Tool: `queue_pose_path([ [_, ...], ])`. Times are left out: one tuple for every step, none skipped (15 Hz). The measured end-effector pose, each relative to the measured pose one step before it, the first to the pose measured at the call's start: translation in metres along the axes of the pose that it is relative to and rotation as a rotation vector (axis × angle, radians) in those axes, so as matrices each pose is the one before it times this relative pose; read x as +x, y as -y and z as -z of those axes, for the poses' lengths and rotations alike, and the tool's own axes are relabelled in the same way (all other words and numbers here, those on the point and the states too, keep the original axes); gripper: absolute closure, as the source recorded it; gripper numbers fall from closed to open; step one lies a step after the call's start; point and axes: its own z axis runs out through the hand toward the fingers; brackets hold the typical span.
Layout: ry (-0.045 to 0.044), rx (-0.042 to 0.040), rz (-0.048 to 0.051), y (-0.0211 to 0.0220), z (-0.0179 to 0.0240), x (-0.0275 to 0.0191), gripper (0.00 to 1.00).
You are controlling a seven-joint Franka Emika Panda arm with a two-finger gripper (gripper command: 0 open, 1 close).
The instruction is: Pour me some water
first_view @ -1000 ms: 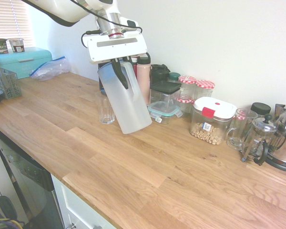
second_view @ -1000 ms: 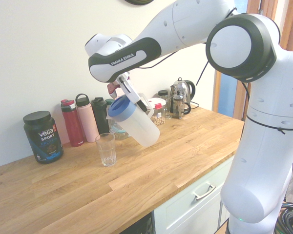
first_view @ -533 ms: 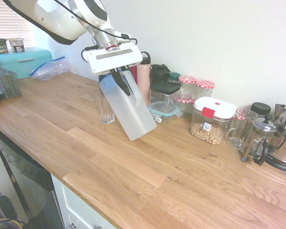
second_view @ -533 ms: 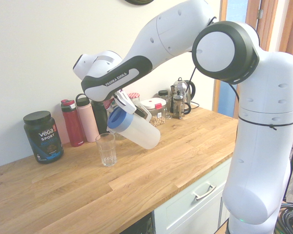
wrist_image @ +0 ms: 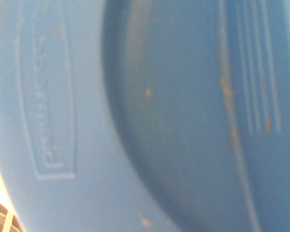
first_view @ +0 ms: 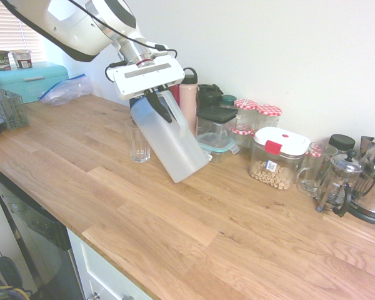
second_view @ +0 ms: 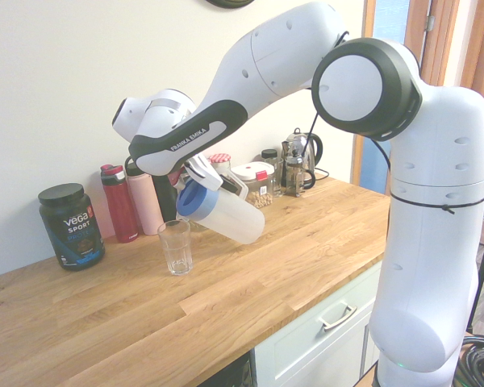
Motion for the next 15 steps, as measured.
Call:
queue_pose_path([
  [0.00318, -0.00644, 0.00282, 0.00062, -0.00157, 0.00160, 1.00],
  [0.00213, -0.00364, 0.00227, 0.00064, -0.00105, 0.00120, 1.00],
  [0.00055, -0.00143, 0.00087, 0.00026, -0.00028, 0.00070, 1.00],
  [-0.00192, -0.00027, -0.00178, -0.00083, 0.00086, 0.00005, 1.00],
  [-0.00380, 0.00033, -0.00388, -0.00178, 0.00173, -0.00017, 1.00],
  [-0.00598, 0.00312, -0.00738, -0.00325, 0.00264, -0.00048, 1.00],
  [-0.00786, 0.01037, -0.01116, -0.00472, 0.00314, -0.00146, 1.00],
  [-0.01354, 0.02891, -0.01661, -0.00574, 0.00358, -0.00316, 1.00],
  [-0.02438, 0.04365, -0.02490, -0.00860, 0.00487, -0.00587, 1.00],
  [-0.02689, 0.04130, -0.03103, -0.01214, 0.00579, -0.00923, 1.00],
  [-0.02227, 0.04215, -0.03290, -0.01726, 0.00766, -0.01385, 1.00],
  [-0.02218, 0.04642, -0.03397, -0.02176, 0.00900, -0.01790, 1.00],
  [-0.02262, 0.05155, -0.03747, -0.02451, 0.00822, -0.02123, 1.00],
  [-0.02039, 0.05452, -0.04297, -0.02249, 0.00500, -0.02152, 1.00],
  [-0.01793, 0.05799, -0.04437, -0.02053, -0.00144, -0.02104, 1.00],
])
